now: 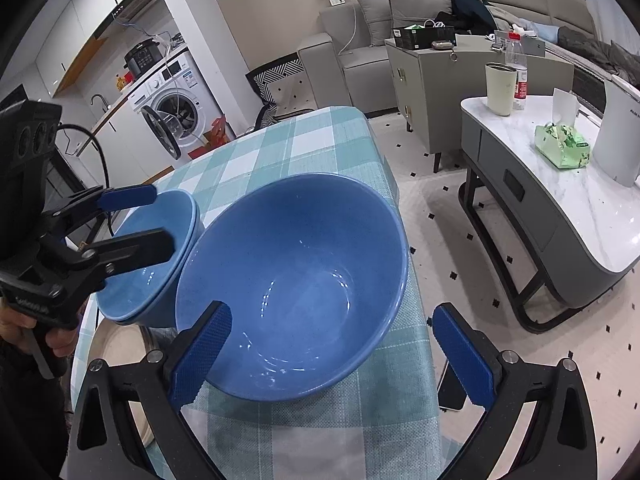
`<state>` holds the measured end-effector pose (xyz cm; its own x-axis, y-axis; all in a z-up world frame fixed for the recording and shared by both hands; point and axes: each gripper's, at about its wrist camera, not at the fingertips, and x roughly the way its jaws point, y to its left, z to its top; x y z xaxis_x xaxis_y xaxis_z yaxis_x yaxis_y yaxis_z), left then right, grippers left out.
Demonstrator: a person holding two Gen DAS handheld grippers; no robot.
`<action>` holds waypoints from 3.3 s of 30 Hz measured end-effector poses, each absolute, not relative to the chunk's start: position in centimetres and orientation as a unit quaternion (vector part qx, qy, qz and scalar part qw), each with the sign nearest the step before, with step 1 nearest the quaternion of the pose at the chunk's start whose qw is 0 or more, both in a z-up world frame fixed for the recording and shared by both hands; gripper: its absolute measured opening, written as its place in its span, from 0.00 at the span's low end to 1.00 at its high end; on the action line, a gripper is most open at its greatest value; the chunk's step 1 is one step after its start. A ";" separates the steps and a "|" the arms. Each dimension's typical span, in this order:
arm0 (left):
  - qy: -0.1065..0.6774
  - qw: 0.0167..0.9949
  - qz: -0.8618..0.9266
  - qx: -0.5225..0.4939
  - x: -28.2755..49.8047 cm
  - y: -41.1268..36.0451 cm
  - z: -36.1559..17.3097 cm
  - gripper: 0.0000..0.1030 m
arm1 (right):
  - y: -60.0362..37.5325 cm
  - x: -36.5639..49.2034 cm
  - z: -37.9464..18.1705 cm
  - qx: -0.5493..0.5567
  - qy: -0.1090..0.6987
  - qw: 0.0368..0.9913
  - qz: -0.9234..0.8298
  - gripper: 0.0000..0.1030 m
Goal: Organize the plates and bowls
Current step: 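Move both grippers to opposite sides of the larger blue bowl rim, then close the right gripper on the bowl rim while the left gripper closes too, then lift the blue bowl with both grippers and carry it over the other bowl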
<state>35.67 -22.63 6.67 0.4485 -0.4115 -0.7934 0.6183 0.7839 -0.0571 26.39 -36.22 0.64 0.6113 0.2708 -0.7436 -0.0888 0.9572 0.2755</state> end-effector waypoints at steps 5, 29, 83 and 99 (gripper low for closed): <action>0.433 0.835 -0.312 0.134 36.8 -24.1 5.8 0.83 | -36.2 26.6 0.4 0.110 0.428 0.890 0.109 0.99; 0.481 0.798 -0.328 0.156 37.7 -25.7 2.4 0.56 | -35.3 26.6 -0.6 0.112 0.437 0.885 0.117 0.80; 0.488 0.783 -0.340 0.180 34.7 -26.1 2.0 0.47 | -36.4 25.3 -1.0 0.082 0.446 0.890 0.050 0.53; 0.488 0.782 -0.342 0.184 33.9 -26.7 1.9 0.47 | -36.7 25.0 -0.7 0.082 0.452 0.888 0.031 0.53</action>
